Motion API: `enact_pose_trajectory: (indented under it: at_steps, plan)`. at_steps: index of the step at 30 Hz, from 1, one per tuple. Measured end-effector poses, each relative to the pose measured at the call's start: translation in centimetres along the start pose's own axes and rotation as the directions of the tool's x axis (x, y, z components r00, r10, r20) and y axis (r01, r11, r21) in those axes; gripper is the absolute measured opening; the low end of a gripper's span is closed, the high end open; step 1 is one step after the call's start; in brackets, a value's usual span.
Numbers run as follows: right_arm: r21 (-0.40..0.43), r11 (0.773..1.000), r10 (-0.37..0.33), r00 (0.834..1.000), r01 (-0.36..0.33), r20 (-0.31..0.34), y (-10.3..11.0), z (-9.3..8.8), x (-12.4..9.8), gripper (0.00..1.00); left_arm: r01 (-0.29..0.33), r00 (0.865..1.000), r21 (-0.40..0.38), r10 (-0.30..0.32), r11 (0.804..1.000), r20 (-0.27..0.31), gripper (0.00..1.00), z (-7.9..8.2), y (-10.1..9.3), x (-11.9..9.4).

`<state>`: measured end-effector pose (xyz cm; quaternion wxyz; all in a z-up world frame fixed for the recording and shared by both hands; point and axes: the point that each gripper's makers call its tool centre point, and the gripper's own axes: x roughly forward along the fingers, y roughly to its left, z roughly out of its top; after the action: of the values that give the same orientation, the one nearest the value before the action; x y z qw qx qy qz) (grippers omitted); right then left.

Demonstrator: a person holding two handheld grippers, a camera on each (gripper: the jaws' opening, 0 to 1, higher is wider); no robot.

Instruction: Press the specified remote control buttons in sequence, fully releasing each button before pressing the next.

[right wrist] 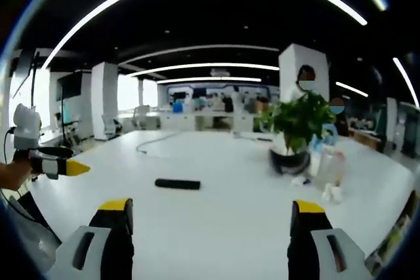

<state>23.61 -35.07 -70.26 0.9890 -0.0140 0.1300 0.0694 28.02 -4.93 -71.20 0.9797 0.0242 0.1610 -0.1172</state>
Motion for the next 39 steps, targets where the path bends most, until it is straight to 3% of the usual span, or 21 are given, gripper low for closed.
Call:
enact_pose_trajectory:
  at_steps: [9,13,15,17,20,23,31,34,39]
  plan:
    - [-0.007,1.000,0.003,1.000,-0.003,-0.003,0.3,0.0,0.0,0.97,-0.094,0.996,-0.028,0.094,0.995,-0.004,1.00,-1.7,1.8,-3.0]
    - [-0.016,1.000,0.003,1.000,-0.003,-0.010,0.4,-0.1,0.0,0.97,-0.148,0.989,0.017,0.148,0.989,-0.014,1.00,-2.5,2.7,-3.9]
    - [-0.017,1.000,-0.004,1.000,0.004,-0.008,0.3,0.0,0.0,0.97,-0.154,0.988,0.004,0.154,0.988,-0.020,1.00,-2.7,3.0,-4.0]
    - [-0.011,1.000,-0.007,1.000,0.007,-0.017,0.2,-0.2,0.1,0.98,-0.153,0.988,-0.018,0.152,0.988,-0.039,1.00,-2.8,3.1,-4.2]
    - [-0.013,1.000,-0.013,1.000,0.013,-0.017,0.1,-0.1,0.1,0.99,-0.159,0.987,-0.008,0.159,0.987,-0.004,1.00,-2.1,3.3,-4.8]
    - [-0.009,1.000,-0.020,1.000,0.020,-0.014,-0.1,0.0,0.1,0.99,-0.157,0.988,0.004,0.157,0.988,-0.014,1.00,-2.5,3.4,-4.8]
    - [0.013,0.998,-0.062,0.998,0.063,-0.023,-1.5,-0.4,-0.3,0.98,-0.108,0.993,0.106,0.112,0.988,-0.035,1.00,-3.3,3.1,-4.3]
    - [0.060,0.997,-0.051,0.996,0.056,-0.072,-1.6,-1.6,-0.1,0.98,-0.101,0.993,0.072,0.105,0.992,-0.054,1.00,-3.7,3.3,-4.6]
    - [0.016,0.999,-0.042,0.996,0.044,-0.081,-1.0,-1.8,0.1,0.97,-0.114,0.993,0.002,0.114,0.993,-0.040,1.00,-4.2,4.3,-4.8]
